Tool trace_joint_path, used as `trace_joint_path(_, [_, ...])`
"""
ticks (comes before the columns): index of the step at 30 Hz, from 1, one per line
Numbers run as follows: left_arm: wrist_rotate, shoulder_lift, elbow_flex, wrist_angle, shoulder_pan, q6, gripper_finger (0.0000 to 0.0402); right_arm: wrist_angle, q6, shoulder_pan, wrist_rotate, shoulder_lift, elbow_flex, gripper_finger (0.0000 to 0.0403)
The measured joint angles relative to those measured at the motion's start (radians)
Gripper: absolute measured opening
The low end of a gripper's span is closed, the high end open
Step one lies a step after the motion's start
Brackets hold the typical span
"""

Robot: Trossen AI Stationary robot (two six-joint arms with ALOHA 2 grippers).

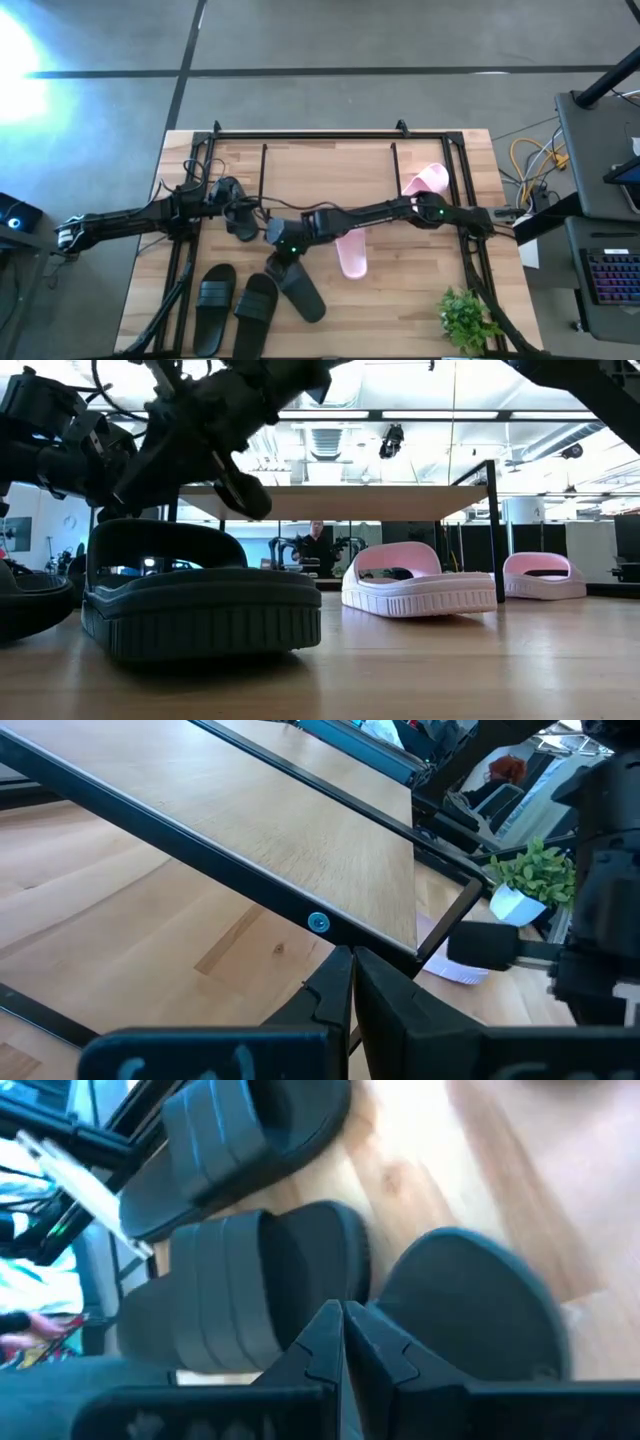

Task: Pick and place slides into the shelf
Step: Move the bottom black slides to the center of the table

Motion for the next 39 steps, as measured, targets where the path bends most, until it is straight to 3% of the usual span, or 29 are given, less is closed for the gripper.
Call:
trace_joint_path(12, [0.000, 0.000, 0.000, 0.008, 0.000, -0.006, 0.0000, -0.020, 0.000, 0.003, 0.010, -0.035, 0.003, 0.0009])
trace_joint_path(14, [0.006, 0.004, 0.000, 0.079, 0.000, -0.112, 0.0000, -0.060, -0.009, 0.005, 0.022, -0.053, 0.004, 0.0009])
trace_joint_path(18, [0.007, -0.003, 0.002, 0.229, -0.002, -0.471, 0.0000, -0.182, -0.037, 0.011, 0.104, -0.086, 0.005, 0.0009])
trace_joint_path(22, [-0.186, -0.005, 0.002, 0.382, 0.000, -0.497, 0.0000, -0.286, -0.050, 0.011, 0.168, -0.114, 0.005, 0.0009])
trace_joint_path(27, [-0.201, -0.002, 0.002, 0.581, -0.002, -0.572, 0.0000, -0.330, -0.052, 0.010, 0.197, -0.126, 0.005, 0.0009])
trace_joint_path(29, [-0.159, -0.003, 0.000, 0.604, -0.001, -0.530, 0.0000, -0.331, -0.053, 0.011, 0.197, -0.130, 0.005, 0.0009])
trace_joint_path(33, [0.037, -0.010, 0.002, 0.580, -0.002, -0.459, 0.0000, -0.337, -0.053, 0.011, 0.197, -0.131, 0.005, 0.0009])
trace_joint_path(36, [0.180, -0.024, 0.020, 0.434, -0.026, -0.479, 0.0000, -0.353, -0.053, 0.011, 0.199, -0.136, 0.004, 0.0009])
trace_joint_path(39, [0.216, -0.057, 0.091, 0.198, -0.076, -0.402, 0.0000, -0.386, -0.053, 0.014, 0.233, -0.158, 0.003, 0.0009])
